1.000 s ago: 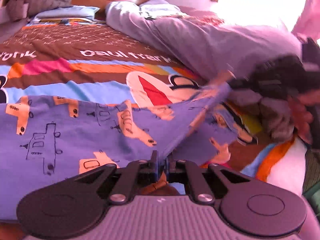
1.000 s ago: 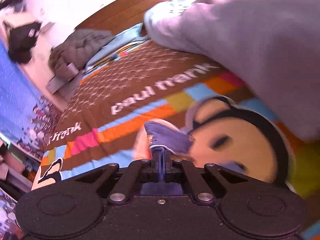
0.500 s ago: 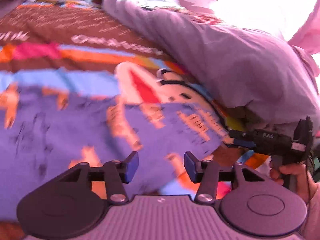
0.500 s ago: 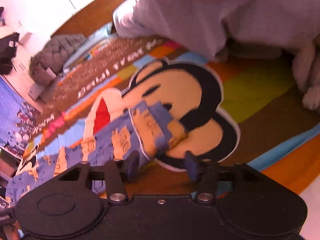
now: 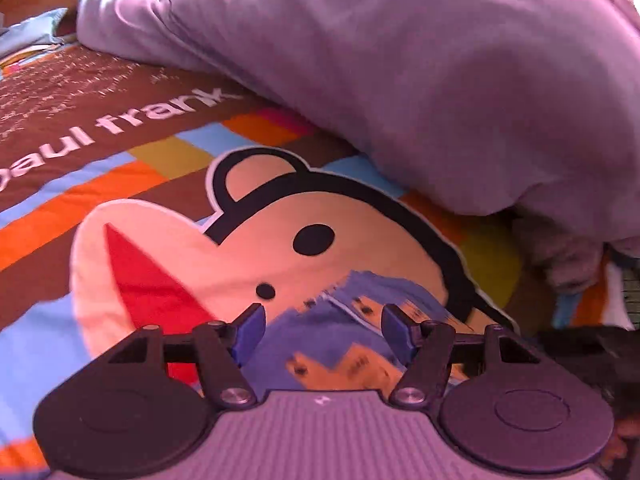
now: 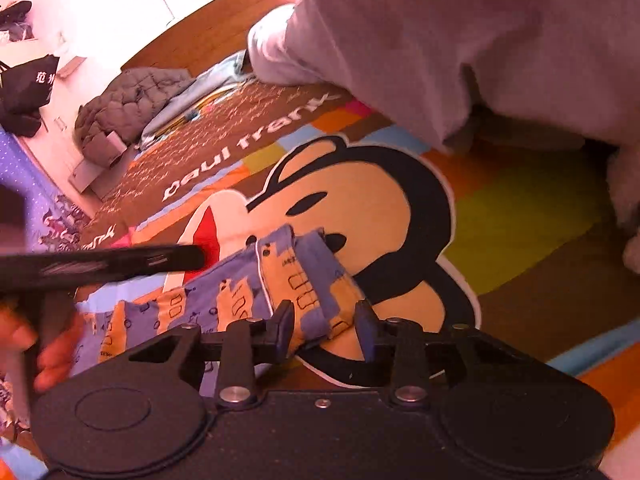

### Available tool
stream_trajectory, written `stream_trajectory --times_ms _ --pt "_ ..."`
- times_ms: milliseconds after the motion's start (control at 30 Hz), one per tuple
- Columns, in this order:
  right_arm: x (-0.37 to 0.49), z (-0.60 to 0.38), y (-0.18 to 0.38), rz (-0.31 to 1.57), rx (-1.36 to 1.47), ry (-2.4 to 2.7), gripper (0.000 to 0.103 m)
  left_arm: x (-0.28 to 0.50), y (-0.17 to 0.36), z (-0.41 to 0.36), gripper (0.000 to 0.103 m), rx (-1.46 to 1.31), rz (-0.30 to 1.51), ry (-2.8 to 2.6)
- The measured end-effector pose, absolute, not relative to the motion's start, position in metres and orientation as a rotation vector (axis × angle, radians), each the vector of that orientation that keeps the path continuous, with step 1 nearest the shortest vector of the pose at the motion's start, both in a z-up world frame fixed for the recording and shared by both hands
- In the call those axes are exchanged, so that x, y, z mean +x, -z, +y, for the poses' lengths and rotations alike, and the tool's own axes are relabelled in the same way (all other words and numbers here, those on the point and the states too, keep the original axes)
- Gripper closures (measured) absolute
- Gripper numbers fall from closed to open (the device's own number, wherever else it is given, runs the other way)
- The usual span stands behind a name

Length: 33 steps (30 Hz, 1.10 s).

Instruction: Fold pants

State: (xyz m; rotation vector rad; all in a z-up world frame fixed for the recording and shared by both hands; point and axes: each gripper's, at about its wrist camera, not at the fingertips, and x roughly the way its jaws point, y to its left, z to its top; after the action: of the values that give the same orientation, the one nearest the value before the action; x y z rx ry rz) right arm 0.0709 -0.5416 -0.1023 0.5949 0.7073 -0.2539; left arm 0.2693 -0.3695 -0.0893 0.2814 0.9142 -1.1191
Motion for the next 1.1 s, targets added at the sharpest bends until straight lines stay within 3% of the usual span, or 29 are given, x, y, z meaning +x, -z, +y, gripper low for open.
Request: stream_trajectory --times_ms 100,167,267,533,800,900,967,1033,1100 --pt "0.069 -0.546 0.111 0.709 0.645 0.227 0.086 0.273 0.099 -0.393 0.041 0.345 0.945 1.138" --pt "0.065 -0.547 0.112 0.698 0.648 0.219 0.09 0.272 0.106 -0.407 0.075 0.411 0.999 1.159" --pt "0.065 -0.547 0.113 0.697 0.653 0.205 0.094 0.258 0.106 -0.416 0.086 0.534 0.945 1.161" --pt "0.06 -0.546 0.113 0.686 0.647 0.202 0.095 0.241 0.082 -0.417 0.092 0.58 0.857 1.13" --pt "0.043 -0.546 0.105 0.573 0.63 0.263 0.098 0.23 0.086 -0.433 0.091 0.521 0.771 1.067" --pt "0.047 -0.549 0.108 0.614 0.648 0.284 0.098 0.234 0.101 -0.438 0.077 0.513 0.807 1.036" --pt "0.051 -0.549 0.11 0.641 0.65 0.304 0.097 0.24 0.1 -0.435 0.057 0.451 0.808 0.983" --pt "0.055 -0.552 0.113 0.677 0.671 0.303 0.094 0.244 0.092 -0.423 0.05 0.347 0.805 0.953" --pt "0.054 -0.555 0.114 0.673 0.698 0.316 0.083 0.245 0.08 -0.403 0.039 0.24 0.779 0.916"
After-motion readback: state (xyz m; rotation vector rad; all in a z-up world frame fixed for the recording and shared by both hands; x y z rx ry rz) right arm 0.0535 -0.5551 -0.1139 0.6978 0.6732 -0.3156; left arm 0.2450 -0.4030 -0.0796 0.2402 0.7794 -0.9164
